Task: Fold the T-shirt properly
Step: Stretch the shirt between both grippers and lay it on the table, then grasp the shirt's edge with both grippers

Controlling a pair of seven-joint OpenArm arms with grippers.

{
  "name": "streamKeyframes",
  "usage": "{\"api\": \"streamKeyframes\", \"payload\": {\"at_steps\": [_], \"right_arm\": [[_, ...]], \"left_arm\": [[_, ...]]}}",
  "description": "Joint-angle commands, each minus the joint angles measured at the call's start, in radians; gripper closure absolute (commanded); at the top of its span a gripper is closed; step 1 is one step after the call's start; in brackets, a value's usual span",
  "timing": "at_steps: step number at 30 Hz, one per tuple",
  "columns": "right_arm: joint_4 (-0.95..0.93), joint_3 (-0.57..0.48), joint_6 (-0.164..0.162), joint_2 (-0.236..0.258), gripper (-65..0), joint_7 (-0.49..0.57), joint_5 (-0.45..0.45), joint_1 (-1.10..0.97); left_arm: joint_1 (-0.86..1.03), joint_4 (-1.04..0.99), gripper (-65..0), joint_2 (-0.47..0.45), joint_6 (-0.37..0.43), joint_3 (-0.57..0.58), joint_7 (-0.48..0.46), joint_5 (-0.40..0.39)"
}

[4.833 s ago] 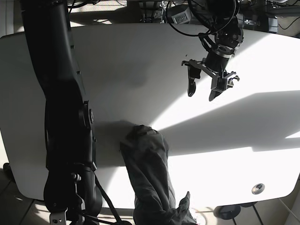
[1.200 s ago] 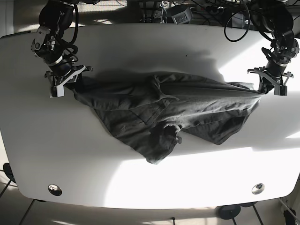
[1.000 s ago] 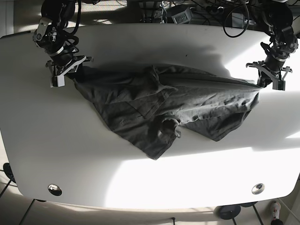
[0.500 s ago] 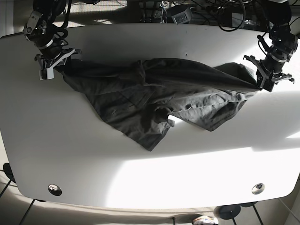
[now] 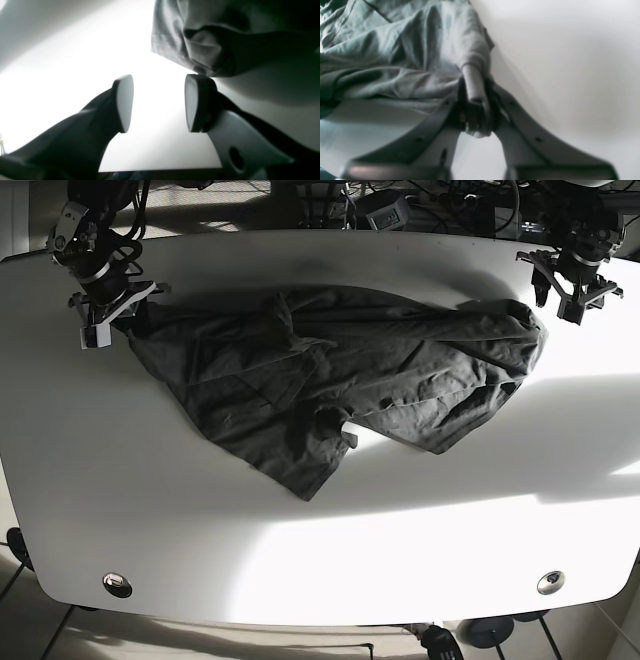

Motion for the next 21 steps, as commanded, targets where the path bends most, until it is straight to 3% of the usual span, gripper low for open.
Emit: {"api": "streamKeyframes", "payload": {"at_steps": [1,4,7,10,12,17,19,21], "right_arm": [[0.04,0.008,0.001,0.024,-24.3,0.023,0.016,-0.001],[0.095,0.011,0.001,0.024,-47.6,0.023,0.02,-0.033],[0.178,0.008,0.001,0.02,-61.5,0.025,0.022,-0.057],[0.192,0.003,0.001,0.027,-63.3,0.023,0.108,-0.033],[0.176,0.0,0.001,0.027,-63.3,0.011,0.117,0.028],[0.031,-0.12,0.001,0.028,-63.3,-0.046,-0.023,0.249],[-0.134,-0.15,0.033,0.028,-63.3,-0.046,-0.063,0.374],[-0.353,-0.152,0.088,0.028,-63.3,-0.041,-0.13,0.513]], "left_arm": [[0.036,0.016,-30.6,-0.02,0.008,-0.065,-0.022,-0.08],[0.067,0.006,-30.6,-0.074,0.008,-0.153,-0.022,-0.222],[0.082,-0.017,-30.6,-0.112,0.008,-0.212,-0.022,-0.32],[0.073,-0.038,-30.6,-0.12,0.008,-0.246,-0.022,-0.343],[0.036,-0.032,-30.6,-0.116,0.008,-0.24,-0.022,-0.341],[-0.013,-0.027,-30.6,-0.08,0.008,-0.239,0.045,-0.341],[-0.07,-0.033,-30.6,-0.08,0.008,-0.245,0.097,-0.341],[-0.084,-0.033,-30.6,-0.08,0.008,-0.246,0.125,-0.317]]}}
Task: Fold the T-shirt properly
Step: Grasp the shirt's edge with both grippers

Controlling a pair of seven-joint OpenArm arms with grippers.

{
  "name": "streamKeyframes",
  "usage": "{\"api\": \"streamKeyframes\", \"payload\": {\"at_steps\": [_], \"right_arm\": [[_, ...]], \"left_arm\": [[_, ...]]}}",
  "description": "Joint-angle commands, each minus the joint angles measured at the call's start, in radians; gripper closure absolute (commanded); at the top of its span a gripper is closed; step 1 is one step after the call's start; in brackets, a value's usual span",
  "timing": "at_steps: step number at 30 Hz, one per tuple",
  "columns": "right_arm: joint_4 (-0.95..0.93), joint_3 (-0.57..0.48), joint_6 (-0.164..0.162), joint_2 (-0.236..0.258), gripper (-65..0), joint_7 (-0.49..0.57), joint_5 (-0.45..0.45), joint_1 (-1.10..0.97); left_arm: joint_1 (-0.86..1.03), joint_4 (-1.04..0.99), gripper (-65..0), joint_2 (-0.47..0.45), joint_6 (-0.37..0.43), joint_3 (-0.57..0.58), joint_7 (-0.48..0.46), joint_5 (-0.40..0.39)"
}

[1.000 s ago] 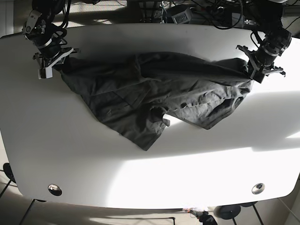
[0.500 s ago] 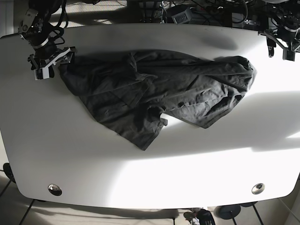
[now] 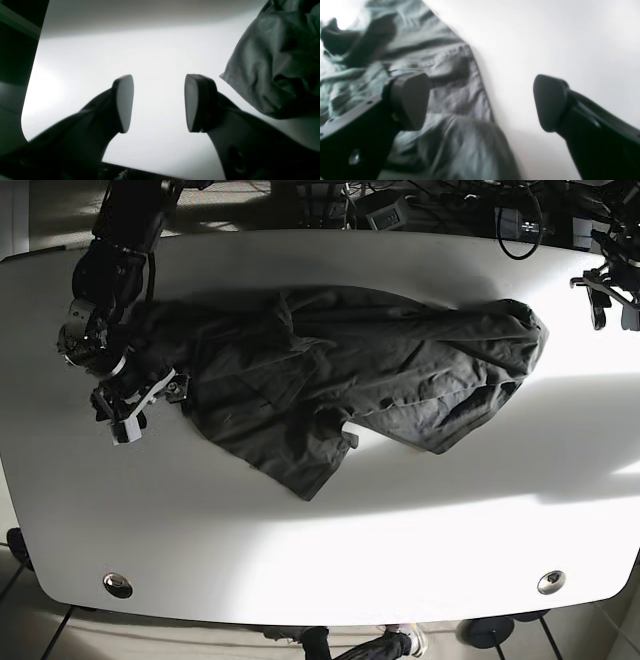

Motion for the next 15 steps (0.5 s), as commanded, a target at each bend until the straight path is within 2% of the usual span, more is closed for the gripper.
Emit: {"api": "streamKeyframes", "payload": {"at_steps": [1,5,12,15], "right_arm": [[-0.101,0.001,0.036,0.011,-63.3,0.045,-0.029,0.091],[-0.227,-0.018,0.038,0.009,-63.3,0.121,-0.104,0.144],[-0.368,-0.14,0.038,0.003,-63.1,0.219,-0.109,0.141],[-0.328,-0.208,0.038,-0.023,-55.2,0.221,-0.11,0.092]], "left_arm": [[0.007,0.015,-30.6,-0.017,-0.001,-0.003,-0.011,0.011],[-0.039,0.013,-30.6,-0.014,-0.001,-0.004,-0.008,0.016],[-0.072,0.013,-30.7,0.014,-0.001,-0.009,-0.01,0.017],[-0.074,0.013,-31.0,0.014,-0.001,-0.009,-0.013,0.017]]}}
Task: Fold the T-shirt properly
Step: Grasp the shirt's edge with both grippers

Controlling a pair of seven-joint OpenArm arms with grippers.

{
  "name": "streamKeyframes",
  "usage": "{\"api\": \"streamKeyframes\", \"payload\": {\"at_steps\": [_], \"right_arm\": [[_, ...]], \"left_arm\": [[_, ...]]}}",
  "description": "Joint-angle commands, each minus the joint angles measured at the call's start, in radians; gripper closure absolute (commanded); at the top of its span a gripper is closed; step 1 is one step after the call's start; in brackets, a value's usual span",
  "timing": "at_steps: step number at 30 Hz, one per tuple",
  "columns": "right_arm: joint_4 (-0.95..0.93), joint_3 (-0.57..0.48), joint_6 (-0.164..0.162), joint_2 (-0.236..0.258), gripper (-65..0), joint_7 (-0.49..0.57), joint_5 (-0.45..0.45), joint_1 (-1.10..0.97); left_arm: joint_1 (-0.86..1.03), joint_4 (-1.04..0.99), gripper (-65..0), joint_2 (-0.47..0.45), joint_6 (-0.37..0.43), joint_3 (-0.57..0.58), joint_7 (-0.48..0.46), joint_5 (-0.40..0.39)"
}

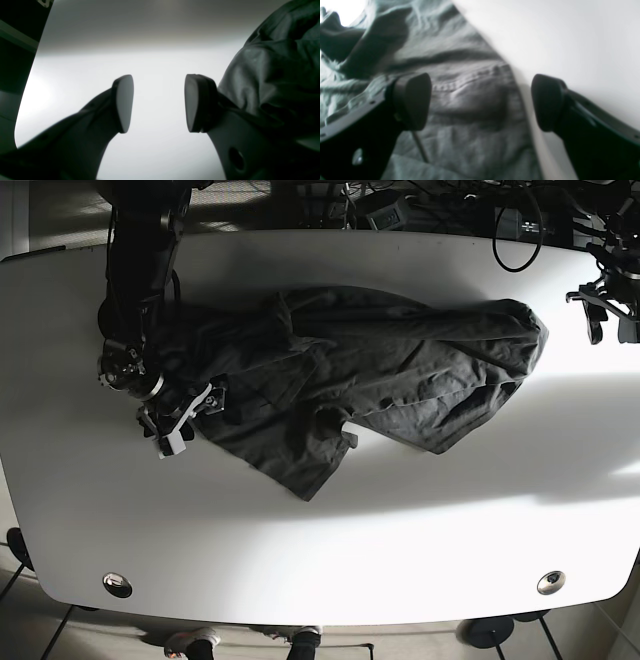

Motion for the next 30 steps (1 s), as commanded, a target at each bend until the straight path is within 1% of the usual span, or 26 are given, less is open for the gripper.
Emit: {"api": "streamKeyframes", "payload": {"at_steps": [1,2,4,5,6,7,9,11,13,14,15,16,18,19,22,26,30], "right_arm": [[0.048,-0.015,0.007,-0.026,-52.3,-0.044,-0.01,-0.025],[0.06,-0.014,0.007,-0.034,-48.8,-0.044,-0.011,-0.036],[0.057,-0.015,0.007,-0.035,-44.2,-0.042,-0.01,-0.036],[0.055,-0.017,0.007,-0.035,-41.4,-0.042,-0.01,-0.036],[0.055,-0.015,0.007,-0.037,-34.6,-0.042,-0.01,-0.036],[0.055,-0.015,0.007,-0.037,-28.5,-0.041,-0.01,-0.034],[0.055,-0.015,0.007,-0.037,-14.6,-0.041,-0.01,-0.031],[0.057,-0.015,0.007,-0.037,-3.3,-0.041,-0.01,-0.029],[0.057,-0.015,0.007,-0.037,-2.1,-0.041,-0.013,-0.022],[0.057,-0.015,0.007,-0.037,-2.1,-0.041,-0.013,-0.022],[0.057,-0.015,0.007,-0.037,-2.1,-0.041,-0.011,-0.022],[0.057,-0.015,0.007,-0.037,-2.1,-0.041,-0.01,-0.022],[0.057,-0.017,0.007,-0.037,-2.1,-0.041,-0.01,-0.022],[0.057,-0.017,0.007,-0.037,-2.1,-0.041,-0.01,-0.022],[0.058,-0.015,0.007,-0.037,-2.1,-0.041,-0.008,-0.022],[0.058,-0.015,0.007,-0.037,-2.1,-0.041,-0.008,-0.023],[0.06,-0.017,0.007,-0.043,-2.1,-0.041,-0.008,-0.023]], "left_arm": [[0.001,0.015,-31.1,-0.019,0.038,-0.009,-0.019,-0.011],[-0.005,0.015,-31.1,-0.019,0.11,-0.009,-0.019,-0.013],[-0.023,0.014,-31.2,-0.017,0.17,-0.009,-0.013,-0.016],[-0.023,0.012,-31.4,-0.01,0.175,-0.008,-0.011,-0.016],[-0.023,0.006,-31.5,0.013,0.173,-0.003,-0.011,-0.017],[-0.023,0.003,-33.2,0.025,0.173,-0.002,-0.01,-0.017],[-0.023,0.002,-42.4,0.044,0.173,0.008,0.032,-0.019],[-0.025,0.002,-49.4,0.067,0.173,0.018,0.086,-0.02],[-0.025,0.002,-50.3,0.093,0.172,0.021,0.107,-0.026],[-0.025,0.0,-50.3,0.101,0.158,0.021,0.115,-0.05],[-0.025,-0.002,-50.3,0.102,0.136,0.021,0.128,-0.085],[-0.025,-0.023,-50.1,0.102,0.11,0.023,0.165,-0.145],[-0.033,-0.066,-49.9,0.101,0.103,0.023,0.196,-0.2],[-0.048,-0.086,-49.9,0.101,0.103,0.023,0.196,-0.206],[-0.096,-0.163,-49.9,0.101,0.099,0.035,0.196,-0.166],[-0.119,-0.187,-49.9,0.101,0.099,0.066,0.194,-0.16],[-0.142,-0.189,-49.9,0.101,0.099,0.141,0.198,-0.166]]}}
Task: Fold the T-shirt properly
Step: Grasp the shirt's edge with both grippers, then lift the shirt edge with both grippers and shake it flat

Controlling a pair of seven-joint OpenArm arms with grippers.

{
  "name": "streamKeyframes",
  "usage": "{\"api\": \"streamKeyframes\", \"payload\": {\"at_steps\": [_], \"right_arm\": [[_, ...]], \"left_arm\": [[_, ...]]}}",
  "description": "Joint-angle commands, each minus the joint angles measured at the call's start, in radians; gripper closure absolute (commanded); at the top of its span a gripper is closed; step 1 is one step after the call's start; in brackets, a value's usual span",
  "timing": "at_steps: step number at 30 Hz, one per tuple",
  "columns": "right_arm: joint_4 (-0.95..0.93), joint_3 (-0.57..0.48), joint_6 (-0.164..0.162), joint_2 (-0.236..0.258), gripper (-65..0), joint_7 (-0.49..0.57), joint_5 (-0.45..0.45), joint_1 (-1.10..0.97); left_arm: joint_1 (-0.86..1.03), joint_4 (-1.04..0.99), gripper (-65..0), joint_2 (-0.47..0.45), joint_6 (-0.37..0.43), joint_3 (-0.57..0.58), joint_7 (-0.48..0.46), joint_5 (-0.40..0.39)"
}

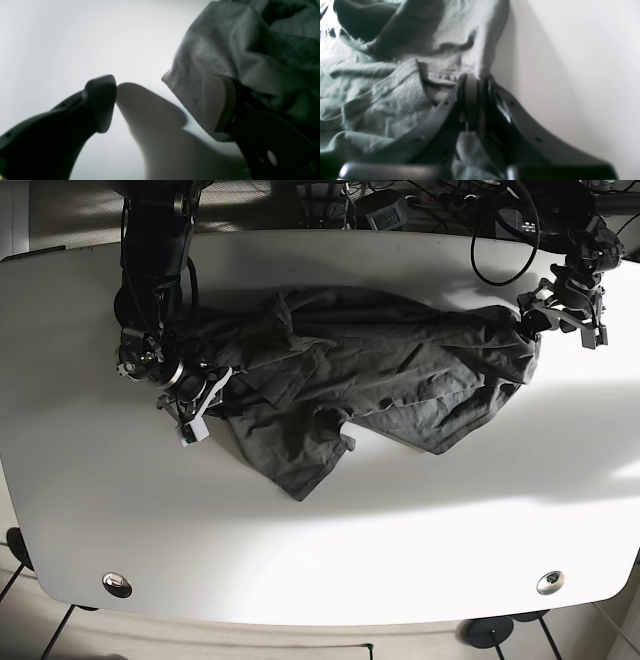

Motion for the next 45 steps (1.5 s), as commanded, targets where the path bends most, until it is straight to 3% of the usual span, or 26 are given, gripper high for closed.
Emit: {"api": "streamKeyframes", "payload": {"at_steps": [1,4,5,8,12,17,20,29,32,35,38,41,45], "right_arm": [[0.01,0.001,0.001,-0.015,-2.1,-0.01,-0.01,0.014],[0.012,0.002,0.001,-0.021,-2.1,-0.012,-0.01,0.014],[0.012,0.002,0.001,-0.021,-2.1,-0.012,-0.01,0.014],[0.012,0.002,0.001,-0.026,-2.1,-0.012,-0.01,0.013],[0.012,0.001,0.001,-0.026,-2.1,-0.012,-0.01,0.013],[0.015,0.001,0.001,-0.026,-2.1,-0.015,-0.01,0.016],[0.113,0.002,0.001,-0.024,-2.1,-0.029,-0.008,-0.001],[0.458,0.002,0.001,-0.027,-2.1,-0.262,-0.016,0.048],[0.463,0.002,0.001,-0.015,-2.1,-0.323,-0.017,0.175],[0.432,-0.002,0.001,0.022,-2.1,-0.332,-0.017,0.299],[0.322,-0.004,0.001,0.066,-2.1,-0.334,-0.019,0.482],[0.204,-0.004,0.001,0.108,-2.1,-0.334,-0.016,0.654],[0.069,-0.007,0.001,0.143,-2.1,-0.334,-0.016,0.895]], "left_arm": [[-0.017,0.01,-49.9,-0.008,-0.002,0.031,0.001,-0.015],[-0.02,0.01,-49.0,-0.008,0.001,0.086,0.001,-0.009],[-0.02,0.01,-45.6,-0.008,0.001,0.111,0.001,-0.007],[-0.02,-0.032,-21.0,-0.019,0.001,0.193,-0.002,-0.007],[-0.049,-0.121,-0.7,-0.065,-0.002,0.226,-0.003,-0.009],[-0.015,0.002,0.0,-0.129,-0.005,0.201,-0.002,-0.015],[-0.003,0.126,0.0,-0.142,-0.005,0.151,0.003,-0.009],[-0.084,0.361,0.0,-0.255,0.001,0.227,0.023,-0.007],[-0.275,0.356,0.0,-0.284,0.002,0.293,0.113,0.0],[-0.476,0.278,0.0,-0.284,0.001,0.382,0.143,0.106],[-0.723,0.117,0.0,-0.283,-0.005,0.485,0.141,0.212],[-0.947,-0.056,-0.1,-0.284,-0.005,0.519,0.13,0.232],[-1.23,-0.32,-0.3,-0.315,-0.005,0.562,0.035,0.232]]}}
